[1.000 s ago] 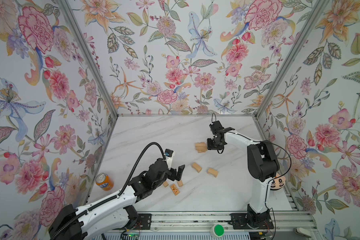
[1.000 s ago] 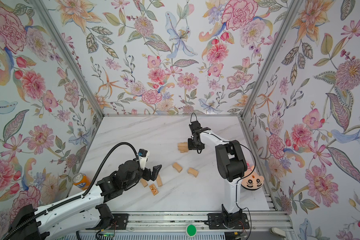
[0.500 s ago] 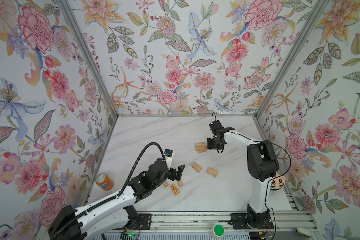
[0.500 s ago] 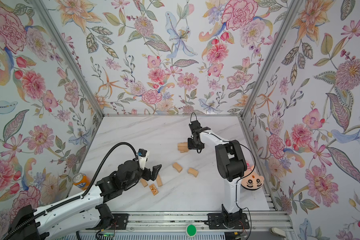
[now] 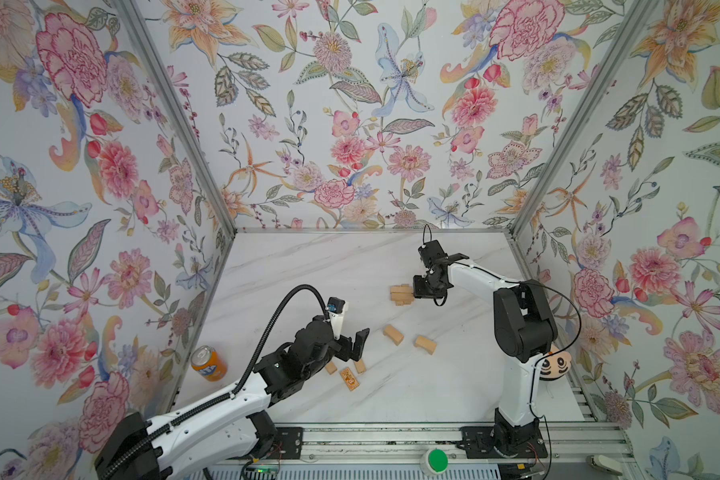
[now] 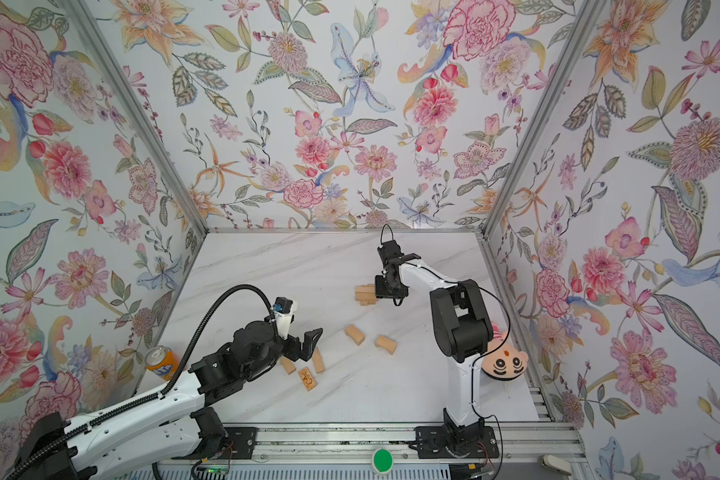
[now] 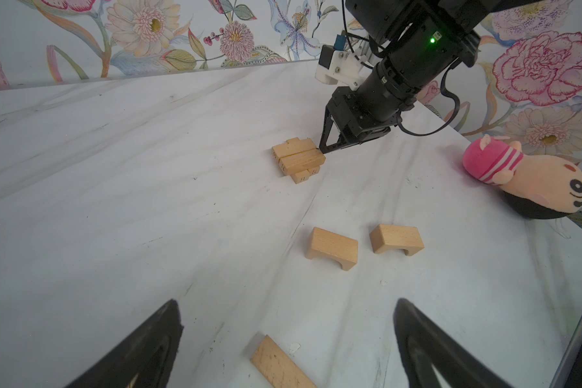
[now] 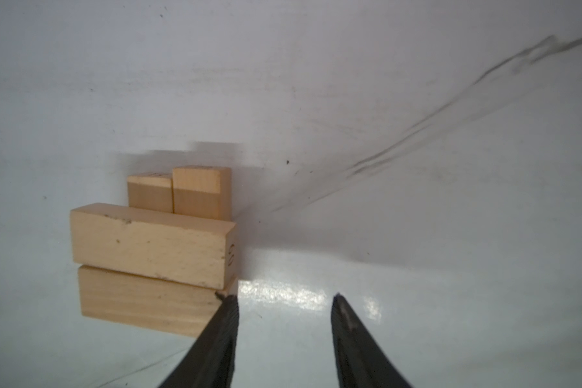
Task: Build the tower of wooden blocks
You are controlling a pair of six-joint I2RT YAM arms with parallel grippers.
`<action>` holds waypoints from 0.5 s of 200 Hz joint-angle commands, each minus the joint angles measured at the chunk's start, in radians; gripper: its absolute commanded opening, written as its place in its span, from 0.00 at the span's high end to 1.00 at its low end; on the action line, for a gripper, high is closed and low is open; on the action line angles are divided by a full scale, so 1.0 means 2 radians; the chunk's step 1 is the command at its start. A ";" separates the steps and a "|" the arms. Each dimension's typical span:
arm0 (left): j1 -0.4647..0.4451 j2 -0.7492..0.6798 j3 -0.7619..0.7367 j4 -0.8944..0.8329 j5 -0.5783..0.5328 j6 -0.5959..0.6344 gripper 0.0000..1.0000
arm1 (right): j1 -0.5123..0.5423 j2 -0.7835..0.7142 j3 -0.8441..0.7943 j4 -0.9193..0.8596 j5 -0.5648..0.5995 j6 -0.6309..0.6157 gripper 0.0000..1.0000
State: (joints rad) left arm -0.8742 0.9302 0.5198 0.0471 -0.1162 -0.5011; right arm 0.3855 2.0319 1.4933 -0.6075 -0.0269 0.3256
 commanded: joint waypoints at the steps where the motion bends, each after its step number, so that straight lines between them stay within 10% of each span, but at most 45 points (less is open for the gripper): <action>1: 0.005 -0.006 -0.004 0.002 -0.010 0.001 0.01 | 0.002 0.015 0.016 -0.004 -0.005 -0.007 0.52; 100: 0.006 -0.011 -0.003 -0.003 -0.017 0.001 0.01 | -0.005 -0.025 0.018 -0.027 0.025 -0.016 0.43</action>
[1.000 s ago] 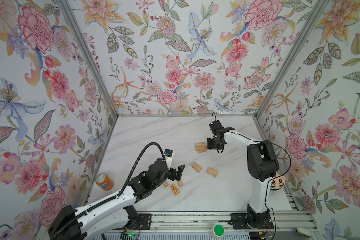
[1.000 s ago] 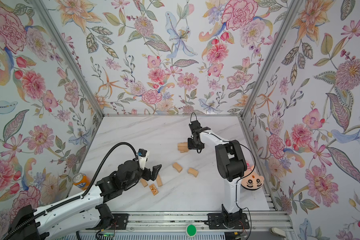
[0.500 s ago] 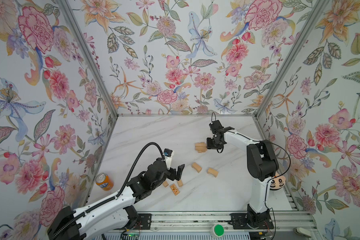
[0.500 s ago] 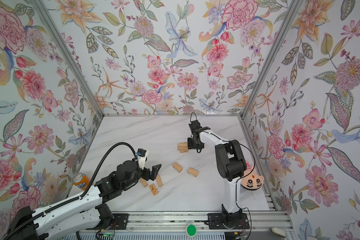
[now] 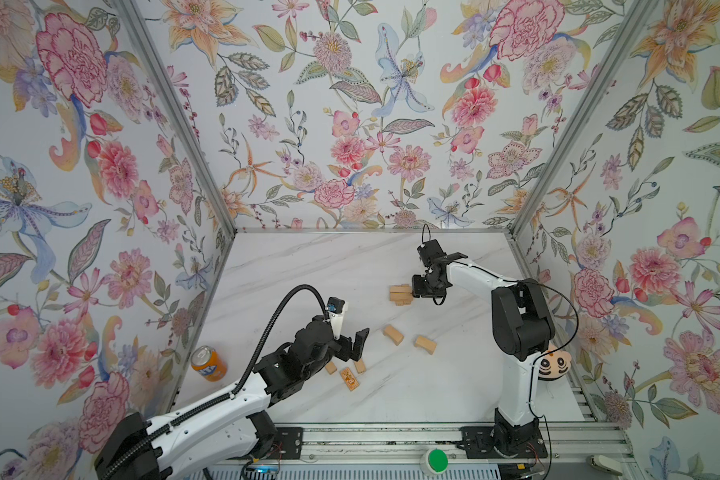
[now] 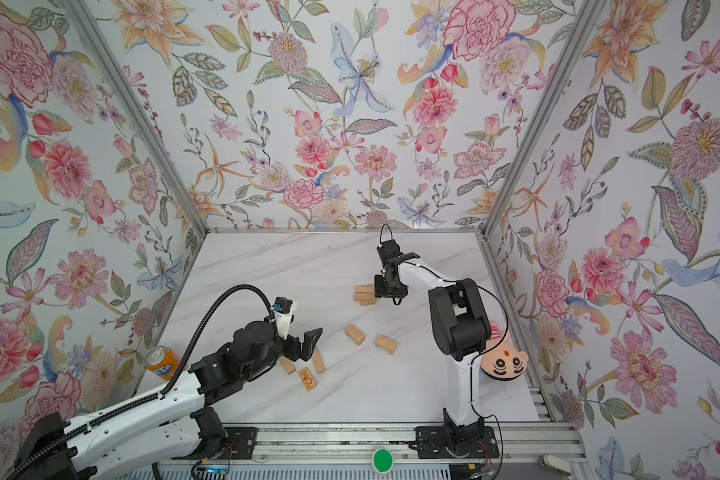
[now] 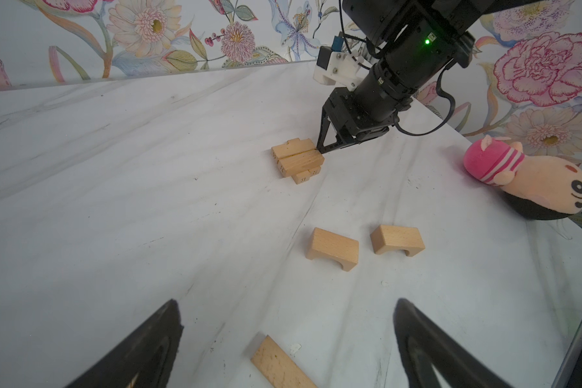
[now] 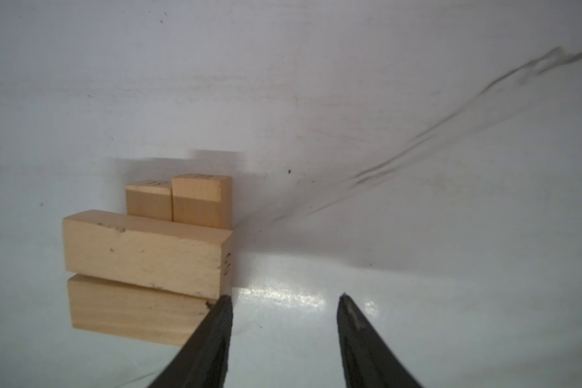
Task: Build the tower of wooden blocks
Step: 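Swing the right gripper toward the loose blocks near the left gripper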
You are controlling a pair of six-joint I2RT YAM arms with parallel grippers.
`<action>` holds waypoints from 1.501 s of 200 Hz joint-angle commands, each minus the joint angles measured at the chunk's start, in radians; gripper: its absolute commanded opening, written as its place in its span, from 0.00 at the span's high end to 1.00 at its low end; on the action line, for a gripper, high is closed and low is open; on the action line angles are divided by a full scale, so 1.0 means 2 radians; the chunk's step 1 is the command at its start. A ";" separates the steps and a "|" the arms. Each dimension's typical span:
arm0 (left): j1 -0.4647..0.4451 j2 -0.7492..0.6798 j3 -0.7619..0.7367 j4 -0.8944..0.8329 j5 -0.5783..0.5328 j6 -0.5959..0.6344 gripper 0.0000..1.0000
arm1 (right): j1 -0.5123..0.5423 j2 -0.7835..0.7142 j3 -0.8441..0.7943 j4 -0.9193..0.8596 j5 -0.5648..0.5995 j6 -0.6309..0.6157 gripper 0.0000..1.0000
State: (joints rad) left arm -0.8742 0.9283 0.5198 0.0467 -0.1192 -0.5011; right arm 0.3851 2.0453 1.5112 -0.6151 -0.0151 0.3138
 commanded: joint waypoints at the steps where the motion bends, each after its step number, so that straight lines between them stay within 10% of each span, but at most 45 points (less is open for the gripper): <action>1: 0.005 -0.010 -0.003 -0.003 -0.015 0.001 0.01 | -0.005 -0.032 0.009 -0.024 0.019 -0.011 0.42; 199: 0.003 -0.248 -0.110 -0.170 -0.059 -0.132 0.02 | 0.185 -0.221 -0.113 -0.038 0.065 0.041 0.35; 300: 0.002 -0.202 -0.124 -0.196 -0.088 -0.171 0.06 | 0.222 -0.226 -0.137 -0.019 0.050 0.051 0.36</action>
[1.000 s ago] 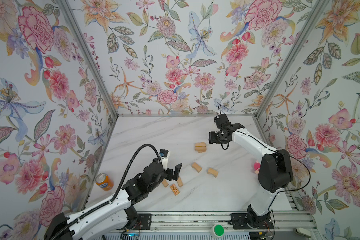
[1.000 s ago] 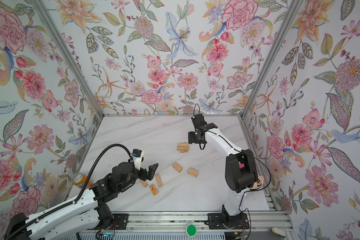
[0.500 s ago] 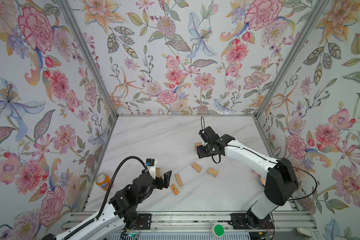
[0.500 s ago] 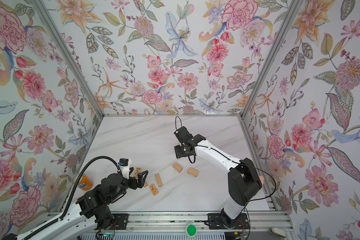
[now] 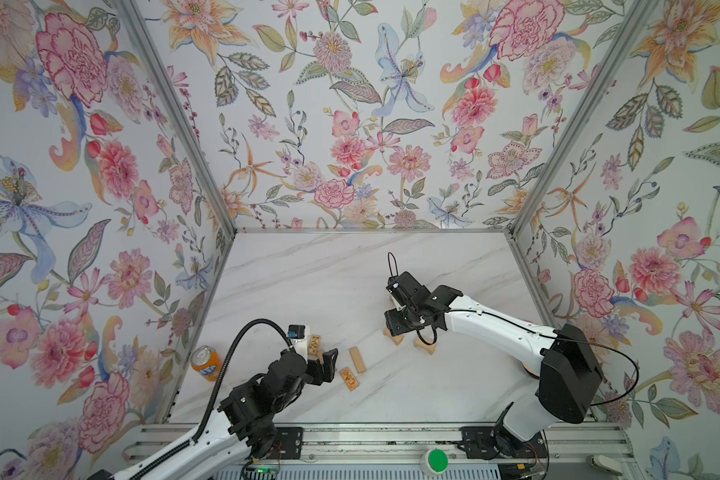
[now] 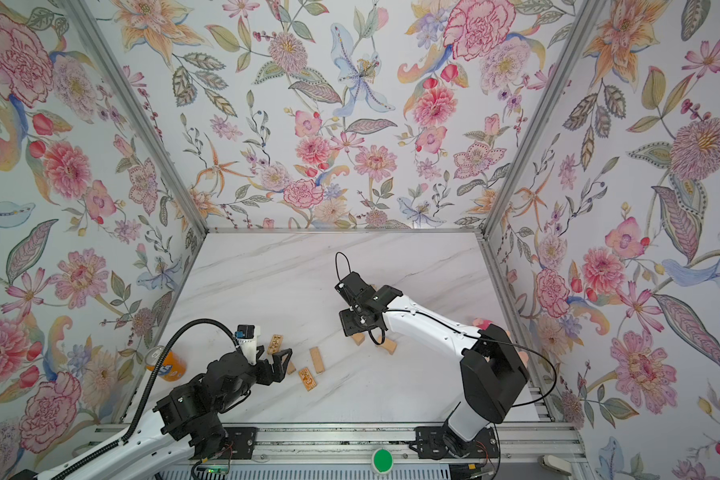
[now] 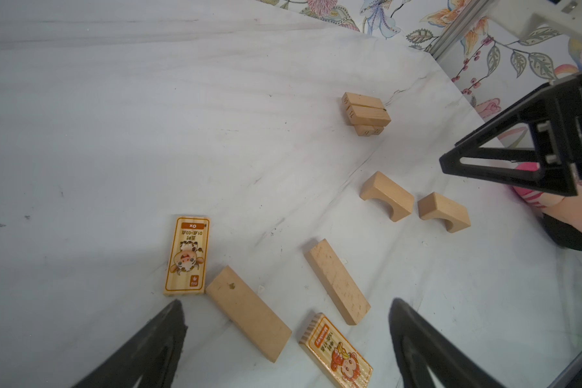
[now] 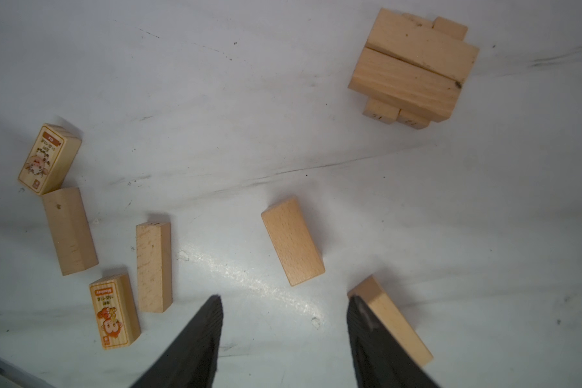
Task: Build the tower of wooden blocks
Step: 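Swing the right gripper toward the loose blocks near the left gripper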
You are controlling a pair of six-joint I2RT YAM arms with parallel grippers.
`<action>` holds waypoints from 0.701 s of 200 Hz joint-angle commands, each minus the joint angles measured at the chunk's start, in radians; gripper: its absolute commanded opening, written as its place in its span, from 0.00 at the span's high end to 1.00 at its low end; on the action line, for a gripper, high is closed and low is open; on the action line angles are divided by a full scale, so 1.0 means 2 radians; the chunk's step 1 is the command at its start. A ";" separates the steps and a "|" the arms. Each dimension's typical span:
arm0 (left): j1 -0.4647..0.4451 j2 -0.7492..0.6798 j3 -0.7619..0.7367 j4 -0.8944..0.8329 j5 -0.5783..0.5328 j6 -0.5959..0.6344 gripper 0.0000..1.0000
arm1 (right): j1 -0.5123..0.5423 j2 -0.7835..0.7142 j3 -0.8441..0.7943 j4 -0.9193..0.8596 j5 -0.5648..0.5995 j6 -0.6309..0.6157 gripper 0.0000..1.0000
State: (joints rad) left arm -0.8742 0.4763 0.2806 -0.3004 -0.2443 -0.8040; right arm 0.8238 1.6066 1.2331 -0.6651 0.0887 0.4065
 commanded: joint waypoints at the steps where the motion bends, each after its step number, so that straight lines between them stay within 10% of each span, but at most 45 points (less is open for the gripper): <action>1: 0.001 0.026 -0.005 -0.023 -0.025 -0.020 0.06 | 0.003 -0.007 0.002 0.006 -0.002 0.004 0.35; 42: 0.001 0.080 -0.001 -0.013 -0.030 -0.040 0.08 | 0.005 -0.008 0.011 0.009 -0.014 -0.007 0.14; 140: 0.003 0.129 0.007 0.022 -0.042 -0.046 0.08 | 0.015 0.011 0.023 0.021 -0.043 -0.020 0.32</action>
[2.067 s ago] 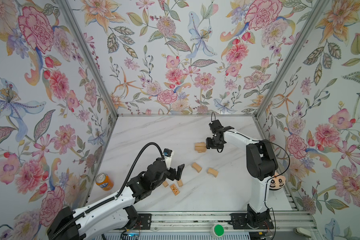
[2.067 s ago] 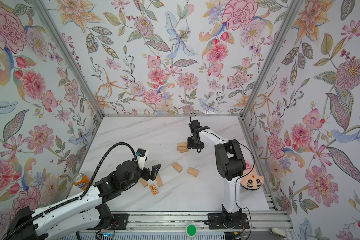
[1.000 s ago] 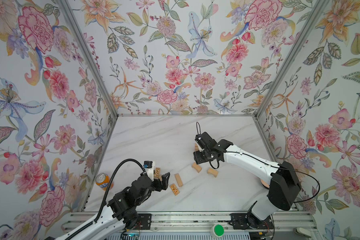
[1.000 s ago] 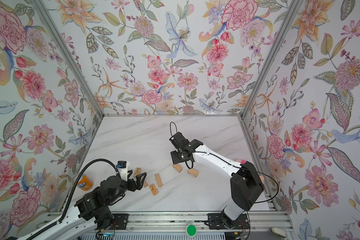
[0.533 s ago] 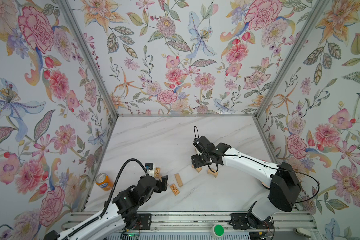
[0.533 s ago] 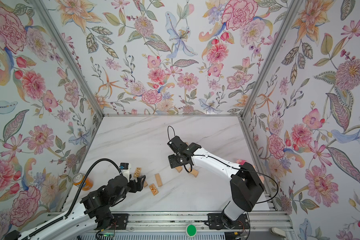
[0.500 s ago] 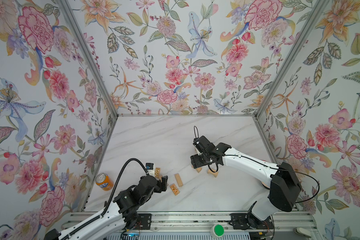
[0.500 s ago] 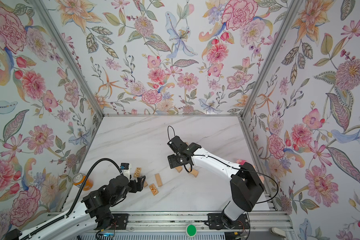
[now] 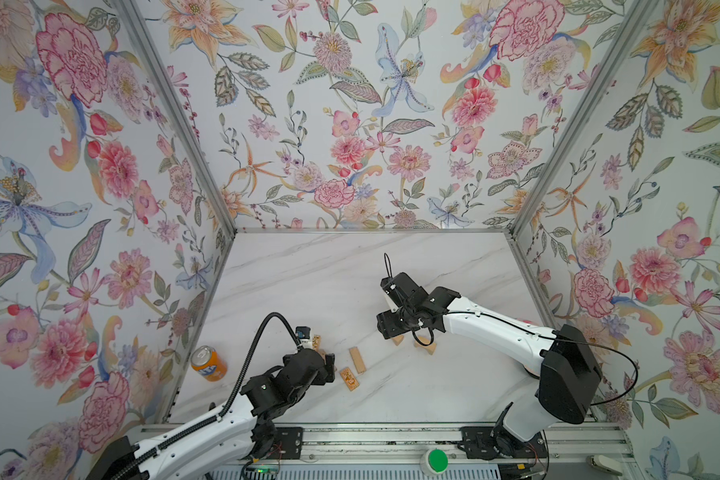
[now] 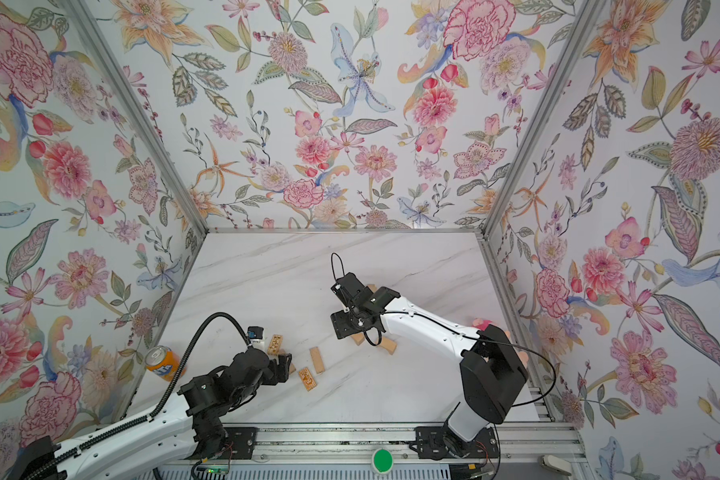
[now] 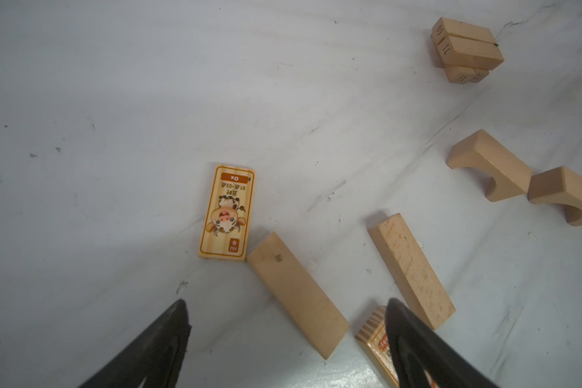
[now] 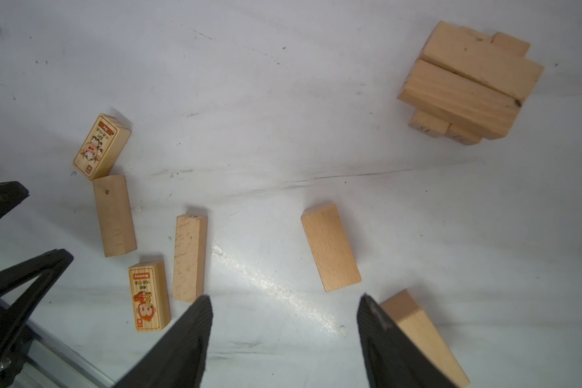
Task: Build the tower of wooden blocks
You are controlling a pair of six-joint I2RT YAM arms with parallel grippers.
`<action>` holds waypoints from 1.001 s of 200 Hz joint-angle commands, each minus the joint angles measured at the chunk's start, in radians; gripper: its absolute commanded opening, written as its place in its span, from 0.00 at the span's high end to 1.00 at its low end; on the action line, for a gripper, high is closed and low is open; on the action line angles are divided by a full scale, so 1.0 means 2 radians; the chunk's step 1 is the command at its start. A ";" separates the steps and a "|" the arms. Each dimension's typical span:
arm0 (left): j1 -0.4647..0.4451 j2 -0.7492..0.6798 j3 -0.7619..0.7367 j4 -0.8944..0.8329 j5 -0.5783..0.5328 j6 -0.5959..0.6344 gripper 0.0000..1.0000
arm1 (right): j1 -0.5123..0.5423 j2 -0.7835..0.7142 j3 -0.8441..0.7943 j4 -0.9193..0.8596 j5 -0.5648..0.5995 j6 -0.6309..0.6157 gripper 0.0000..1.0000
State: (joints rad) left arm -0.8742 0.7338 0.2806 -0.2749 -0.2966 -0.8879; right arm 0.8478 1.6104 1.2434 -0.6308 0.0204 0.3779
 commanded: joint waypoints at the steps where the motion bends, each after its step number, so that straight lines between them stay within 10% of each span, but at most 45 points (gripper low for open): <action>1: 0.003 0.001 0.007 0.009 -0.016 -0.005 0.08 | 0.004 0.009 0.018 0.003 -0.009 -0.006 0.32; 200: 0.005 -0.082 -0.043 -0.014 -0.010 -0.028 0.08 | 0.108 0.132 0.051 0.018 -0.028 0.046 0.47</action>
State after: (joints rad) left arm -0.8738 0.5896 0.2180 -0.2779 -0.2996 -0.9325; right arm 1.0496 1.8503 1.3106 -0.5999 -0.0376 0.4431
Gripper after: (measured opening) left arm 0.924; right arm 0.530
